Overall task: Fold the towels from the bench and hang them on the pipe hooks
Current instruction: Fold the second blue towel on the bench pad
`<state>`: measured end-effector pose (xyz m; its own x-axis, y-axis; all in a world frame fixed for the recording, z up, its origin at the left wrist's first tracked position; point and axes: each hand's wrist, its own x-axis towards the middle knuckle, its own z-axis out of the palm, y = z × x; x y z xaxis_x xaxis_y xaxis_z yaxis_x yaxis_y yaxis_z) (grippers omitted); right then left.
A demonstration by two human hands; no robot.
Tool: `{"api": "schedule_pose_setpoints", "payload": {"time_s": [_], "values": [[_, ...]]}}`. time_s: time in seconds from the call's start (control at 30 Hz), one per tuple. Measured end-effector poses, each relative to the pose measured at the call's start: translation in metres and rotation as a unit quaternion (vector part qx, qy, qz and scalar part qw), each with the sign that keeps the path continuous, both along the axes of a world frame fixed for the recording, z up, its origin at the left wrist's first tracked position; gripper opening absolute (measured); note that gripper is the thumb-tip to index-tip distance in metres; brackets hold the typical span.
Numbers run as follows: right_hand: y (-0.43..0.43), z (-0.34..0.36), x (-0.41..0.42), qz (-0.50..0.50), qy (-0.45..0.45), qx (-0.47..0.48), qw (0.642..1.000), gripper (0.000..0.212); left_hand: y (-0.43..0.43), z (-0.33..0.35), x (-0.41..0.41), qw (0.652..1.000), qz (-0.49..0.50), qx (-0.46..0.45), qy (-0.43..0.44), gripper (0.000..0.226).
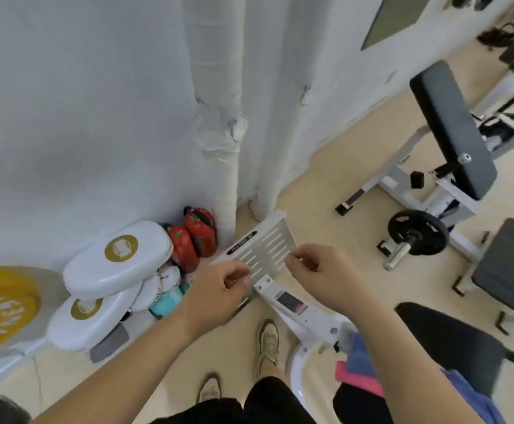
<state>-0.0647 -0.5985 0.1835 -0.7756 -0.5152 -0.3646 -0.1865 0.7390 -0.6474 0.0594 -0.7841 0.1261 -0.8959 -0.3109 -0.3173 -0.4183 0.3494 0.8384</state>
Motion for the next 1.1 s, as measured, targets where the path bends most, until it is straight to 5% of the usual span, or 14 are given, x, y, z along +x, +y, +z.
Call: {"api": "schedule_pose_setpoints", "payload": {"time_s": [0.33,0.53,0.8,1.1], "values": [[0.217,-0.031,0.154,-0.281,-0.022,0.029,0.959,0.013,0.171,-0.033,0.065,0.965,-0.239,0.024,-0.104,0.029],[0.354,-0.035,0.223,-0.408,-0.016,-0.014,0.913,0.015,0.302,-0.047,0.09,0.953,-0.277,0.047,-0.116,0.026],[0.474,-0.05,0.253,-0.418,-0.037,-0.074,0.905,0.016,0.452,-0.059,0.126,0.955,-0.258,0.081,-0.122,0.041],[0.508,-0.092,0.186,-0.396,-0.048,-0.031,0.917,0.026,0.469,-0.078,0.077,0.966,-0.196,0.069,-0.151,0.039]]}}
